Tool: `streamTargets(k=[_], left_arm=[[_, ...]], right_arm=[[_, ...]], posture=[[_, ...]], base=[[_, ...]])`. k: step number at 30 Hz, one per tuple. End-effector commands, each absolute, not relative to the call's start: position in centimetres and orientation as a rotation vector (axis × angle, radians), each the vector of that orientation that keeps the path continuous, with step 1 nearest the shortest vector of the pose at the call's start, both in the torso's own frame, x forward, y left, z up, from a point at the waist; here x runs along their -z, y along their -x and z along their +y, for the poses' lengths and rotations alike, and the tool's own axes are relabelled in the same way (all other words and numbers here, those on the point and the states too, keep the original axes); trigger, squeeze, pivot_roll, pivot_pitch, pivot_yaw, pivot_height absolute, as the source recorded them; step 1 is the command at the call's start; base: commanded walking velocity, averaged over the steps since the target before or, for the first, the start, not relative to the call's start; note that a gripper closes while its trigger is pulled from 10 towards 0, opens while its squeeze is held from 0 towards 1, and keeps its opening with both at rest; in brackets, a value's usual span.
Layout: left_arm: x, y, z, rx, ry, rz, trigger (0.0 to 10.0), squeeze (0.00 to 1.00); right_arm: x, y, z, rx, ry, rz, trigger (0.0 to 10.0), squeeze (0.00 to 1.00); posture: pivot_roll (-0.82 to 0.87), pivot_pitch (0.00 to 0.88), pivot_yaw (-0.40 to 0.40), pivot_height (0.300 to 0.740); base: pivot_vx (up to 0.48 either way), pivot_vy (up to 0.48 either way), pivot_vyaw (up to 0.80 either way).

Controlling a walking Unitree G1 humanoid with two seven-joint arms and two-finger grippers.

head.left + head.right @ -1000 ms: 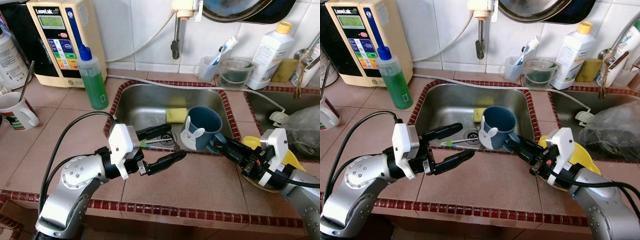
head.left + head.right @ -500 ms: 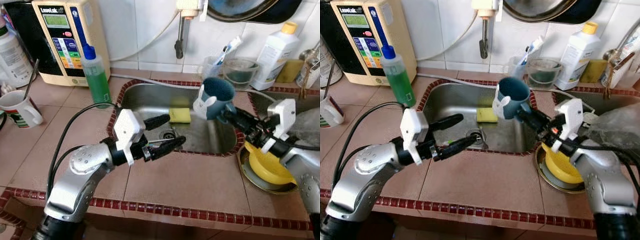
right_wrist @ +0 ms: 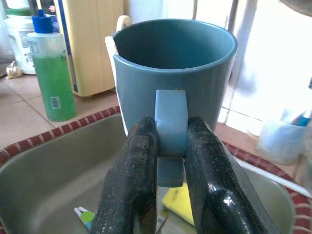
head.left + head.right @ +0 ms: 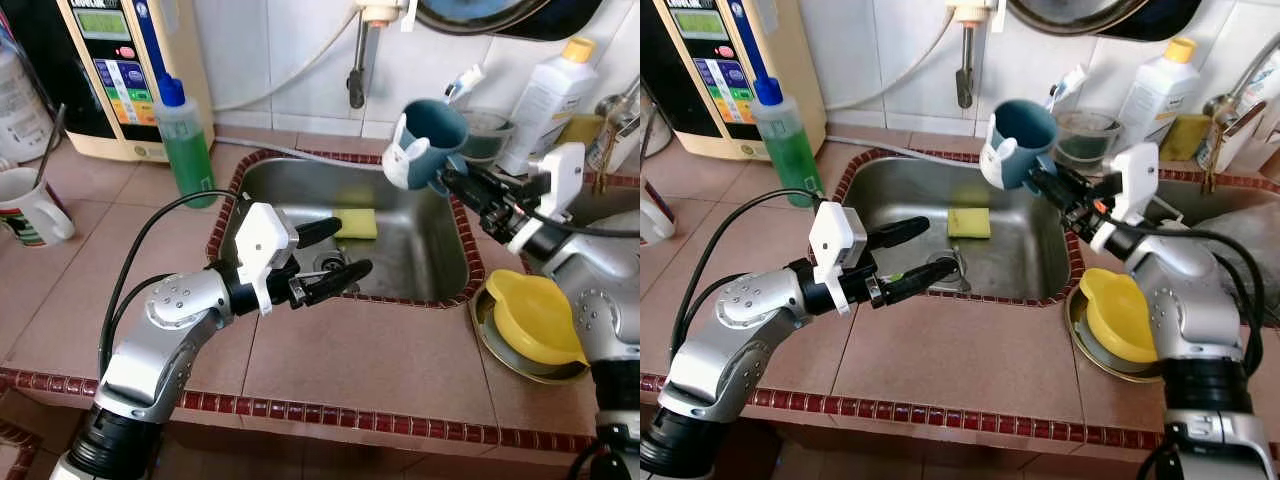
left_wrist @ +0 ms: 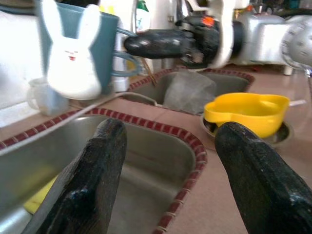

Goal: Kitchen organization

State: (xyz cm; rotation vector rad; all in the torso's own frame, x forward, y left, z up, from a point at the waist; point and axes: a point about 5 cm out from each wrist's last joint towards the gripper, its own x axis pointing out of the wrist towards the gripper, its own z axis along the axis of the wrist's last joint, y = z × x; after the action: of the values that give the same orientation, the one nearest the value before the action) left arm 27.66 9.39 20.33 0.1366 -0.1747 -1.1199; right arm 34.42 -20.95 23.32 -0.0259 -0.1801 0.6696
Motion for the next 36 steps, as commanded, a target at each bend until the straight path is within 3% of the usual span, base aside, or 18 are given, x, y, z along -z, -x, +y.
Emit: streamTargets(k=[1, 11, 16, 24, 36], left_arm=[[-20.6, -26.9, 8.9, 1.164, -0.152, -0.183, 10.0, 0.00], [-20.8, -26.5, 8.9, 1.193, -0.180, -0.163, 10.0, 0.00], [-20.4, -27.7, 9.1, 1.132, -0.280, -0.153, 10.0, 0.00], [-20.4, -27.9, 9.1, 1.128, -0.372, -0.156, 10.0, 0.00], [-22.6, -28.2, 8.7, 1.130, -0.364, -0.228, 10.0, 0.00]], right_arm=[[-23.7, -34.6, -21.1, -0.690, 0.011, -0.173, 10.0, 0.00], [-23.7, -36.2, -21.0, -0.744, -0.085, -0.081, 10.0, 0.00], [-23.3, -37.0, -20.8, -0.778, -0.164, -0.008, 10.0, 0.00], [-23.7, -37.9, -20.9, -0.794, -0.352, 0.076, 10.0, 0.00], [-23.6, -38.7, -21.2, -0.752, -0.439, 0.154, 10.0, 0.00]], posture=[[-0.11, 0.174, -0.052, 0.740], [-0.09, 0.249, -0.065, 0.740], [-0.07, 0.287, -0.077, 0.740], [-0.07, 0.306, -0.081, 0.740], [-0.06, 0.313, -0.081, 0.740]], base=[[0.000, 0.000, 0.00], [0.000, 0.000, 0.00], [0.000, 0.000, 0.00], [0.000, 0.000, 0.00], [0.000, 0.000, 0.00]])
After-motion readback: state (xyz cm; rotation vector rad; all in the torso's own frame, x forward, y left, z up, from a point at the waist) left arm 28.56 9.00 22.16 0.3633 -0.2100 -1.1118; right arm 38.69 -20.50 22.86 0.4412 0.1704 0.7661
